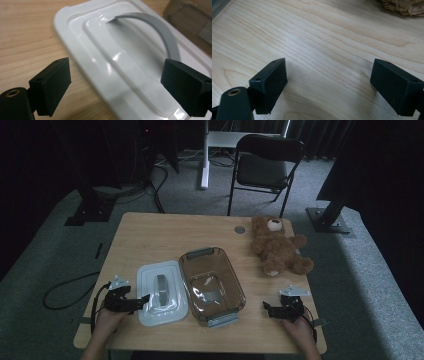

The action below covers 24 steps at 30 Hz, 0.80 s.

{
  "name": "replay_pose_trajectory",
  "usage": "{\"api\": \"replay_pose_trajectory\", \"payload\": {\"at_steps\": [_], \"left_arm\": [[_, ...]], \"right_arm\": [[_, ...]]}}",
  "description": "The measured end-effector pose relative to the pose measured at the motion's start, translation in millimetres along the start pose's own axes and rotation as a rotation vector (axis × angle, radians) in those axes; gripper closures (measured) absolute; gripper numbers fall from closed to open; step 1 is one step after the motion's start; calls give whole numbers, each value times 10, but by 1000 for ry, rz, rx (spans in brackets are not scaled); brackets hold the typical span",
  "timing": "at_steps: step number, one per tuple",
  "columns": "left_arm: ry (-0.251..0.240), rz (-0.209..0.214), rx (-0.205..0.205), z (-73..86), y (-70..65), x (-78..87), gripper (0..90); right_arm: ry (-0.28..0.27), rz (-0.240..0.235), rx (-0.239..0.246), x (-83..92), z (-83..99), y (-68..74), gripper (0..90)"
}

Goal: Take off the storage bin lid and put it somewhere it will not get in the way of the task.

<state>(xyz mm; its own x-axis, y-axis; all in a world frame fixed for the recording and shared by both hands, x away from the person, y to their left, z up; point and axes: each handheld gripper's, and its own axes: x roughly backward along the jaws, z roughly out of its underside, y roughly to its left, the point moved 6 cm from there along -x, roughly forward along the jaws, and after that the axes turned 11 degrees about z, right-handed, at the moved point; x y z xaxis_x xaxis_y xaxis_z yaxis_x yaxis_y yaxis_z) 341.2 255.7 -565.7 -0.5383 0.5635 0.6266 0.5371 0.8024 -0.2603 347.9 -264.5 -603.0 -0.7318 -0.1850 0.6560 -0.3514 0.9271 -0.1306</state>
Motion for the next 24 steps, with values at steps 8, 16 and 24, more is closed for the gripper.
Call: {"api": "replay_pose_trajectory", "payload": {"at_steps": [8, 16, 24], "left_arm": [[3, -159, 89, 163, 266, 92, 5], [-23, -267, 142, 247, 460, 146, 5], [33, -308, 127, 319, 519, 92, 5]], "right_arm": [[0, 0, 0, 0, 0, 0, 130], [0, -2, -1, 0, 0, 0, 128], [-1, 1, -5, -2, -1, -3, 129]]}}
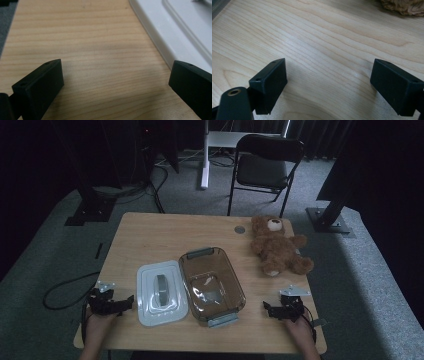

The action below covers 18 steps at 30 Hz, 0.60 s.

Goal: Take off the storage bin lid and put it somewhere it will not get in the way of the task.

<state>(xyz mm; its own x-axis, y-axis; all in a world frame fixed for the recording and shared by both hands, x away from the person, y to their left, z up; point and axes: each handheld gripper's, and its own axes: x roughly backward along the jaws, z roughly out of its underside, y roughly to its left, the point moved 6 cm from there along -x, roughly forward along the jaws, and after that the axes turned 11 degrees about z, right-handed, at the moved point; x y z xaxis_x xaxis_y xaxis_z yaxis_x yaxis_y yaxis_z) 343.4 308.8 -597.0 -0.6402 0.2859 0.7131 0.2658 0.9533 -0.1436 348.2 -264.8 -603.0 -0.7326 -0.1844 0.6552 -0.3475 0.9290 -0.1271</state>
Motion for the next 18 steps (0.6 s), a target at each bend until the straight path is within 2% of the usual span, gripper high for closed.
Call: {"api": "replay_pose_trajectory", "payload": {"at_steps": [3, 7, 13, 18], "left_arm": [[0, -31, -5, -8, 34, -7, 5], [-9, -37, 6, -8, 55, -15, 5], [-18, -31, -2, -14, 57, -26, 5], [-20, -33, -1, -14, 55, -27, 5]], "right_arm": [[2, 1, 2, 1, 1, 1, 129], [3, 1, -2, 0, 1, -1, 126], [9, 31, -26, -2, 3, -18, 122], [56, 10, 12, 52, 16, -7, 118]]}}
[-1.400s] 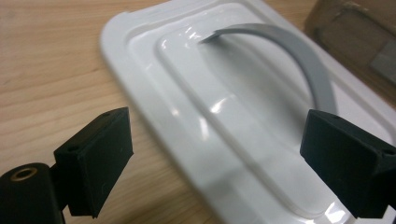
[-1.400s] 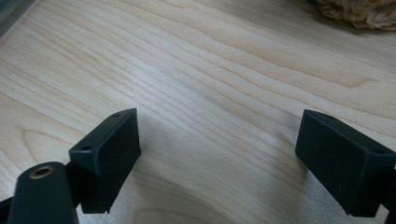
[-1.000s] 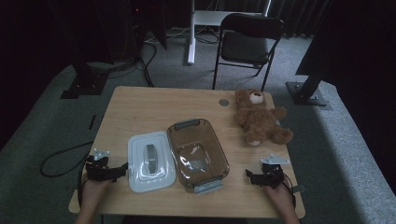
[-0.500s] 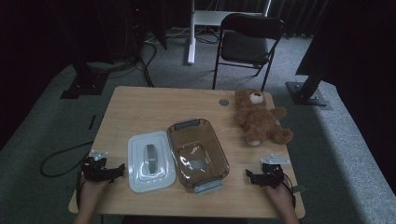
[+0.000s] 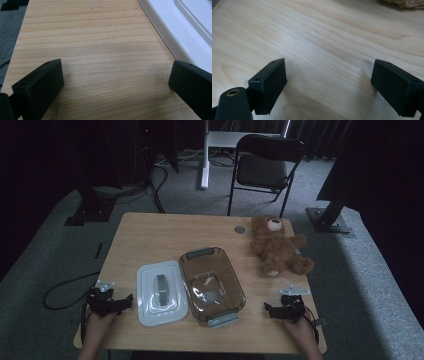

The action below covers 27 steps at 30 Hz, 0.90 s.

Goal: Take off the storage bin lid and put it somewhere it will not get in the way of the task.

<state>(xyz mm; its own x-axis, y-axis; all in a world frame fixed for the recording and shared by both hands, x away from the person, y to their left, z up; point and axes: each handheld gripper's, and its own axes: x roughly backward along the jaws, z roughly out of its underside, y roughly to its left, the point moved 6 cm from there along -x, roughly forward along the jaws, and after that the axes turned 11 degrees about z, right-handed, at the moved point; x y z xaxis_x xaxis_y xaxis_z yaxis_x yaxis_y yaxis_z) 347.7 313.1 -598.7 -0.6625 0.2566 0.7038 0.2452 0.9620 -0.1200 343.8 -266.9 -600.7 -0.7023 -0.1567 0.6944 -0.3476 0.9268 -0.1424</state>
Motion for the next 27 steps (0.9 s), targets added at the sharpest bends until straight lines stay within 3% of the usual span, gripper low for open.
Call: {"api": "replay_pose_trajectory", "payload": {"at_steps": [3, 8, 11, 19, 27], "left_arm": [[0, 0, -1, 2, -3, 1, 5], [0, 7, -8, 7, -11, 4, 5], [1, 14, -15, 14, -19, 9, 5], [3, 24, -25, 24, -26, 16, 5], [3, 31, -31, 25, -28, 17, 5]], "right_arm": [[15, 6, 0, 73, -32, -14, 116], [-76, -10, -61, 303, -311, -98, 117], [-121, 6, -80, 388, -492, -152, 117], [-156, 58, -99, 431, -911, -312, 123], [-181, 94, -182, 365, -1295, -613, 123]]}}
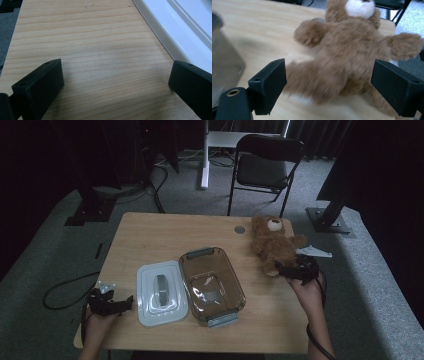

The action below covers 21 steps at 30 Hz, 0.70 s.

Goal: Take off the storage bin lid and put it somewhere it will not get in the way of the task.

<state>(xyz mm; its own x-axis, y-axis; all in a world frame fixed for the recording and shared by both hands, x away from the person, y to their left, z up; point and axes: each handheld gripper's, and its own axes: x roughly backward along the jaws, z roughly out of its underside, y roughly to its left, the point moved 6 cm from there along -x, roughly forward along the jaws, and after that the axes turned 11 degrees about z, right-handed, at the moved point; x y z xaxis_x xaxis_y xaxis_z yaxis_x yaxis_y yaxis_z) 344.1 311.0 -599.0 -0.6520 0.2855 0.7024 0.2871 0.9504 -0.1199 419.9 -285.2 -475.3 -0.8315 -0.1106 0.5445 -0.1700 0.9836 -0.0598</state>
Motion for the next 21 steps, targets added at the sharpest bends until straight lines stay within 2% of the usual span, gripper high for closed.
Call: {"api": "replay_pose_trajectory", "payload": {"at_steps": [4, 8, 11, 13, 21], "left_arm": [[1, 1, -2, 0, -1, 1, 5], [1, 3, -4, 2, -3, 1, 5], [2, 3, -6, 3, -4, 3, 5], [2, 3, -6, 4, -4, 3, 5], [2, 3, -5, 5, -5, 4, 5]], "right_arm": [[23, 25, -24, -163, -128, -77, 123], [54, 27, -58, -338, -205, -139, 122], [86, 49, -56, -476, -231, -165, 123], [94, 43, -64, -544, -258, -164, 123], [150, 68, -92, -823, -326, -226, 122]]}}
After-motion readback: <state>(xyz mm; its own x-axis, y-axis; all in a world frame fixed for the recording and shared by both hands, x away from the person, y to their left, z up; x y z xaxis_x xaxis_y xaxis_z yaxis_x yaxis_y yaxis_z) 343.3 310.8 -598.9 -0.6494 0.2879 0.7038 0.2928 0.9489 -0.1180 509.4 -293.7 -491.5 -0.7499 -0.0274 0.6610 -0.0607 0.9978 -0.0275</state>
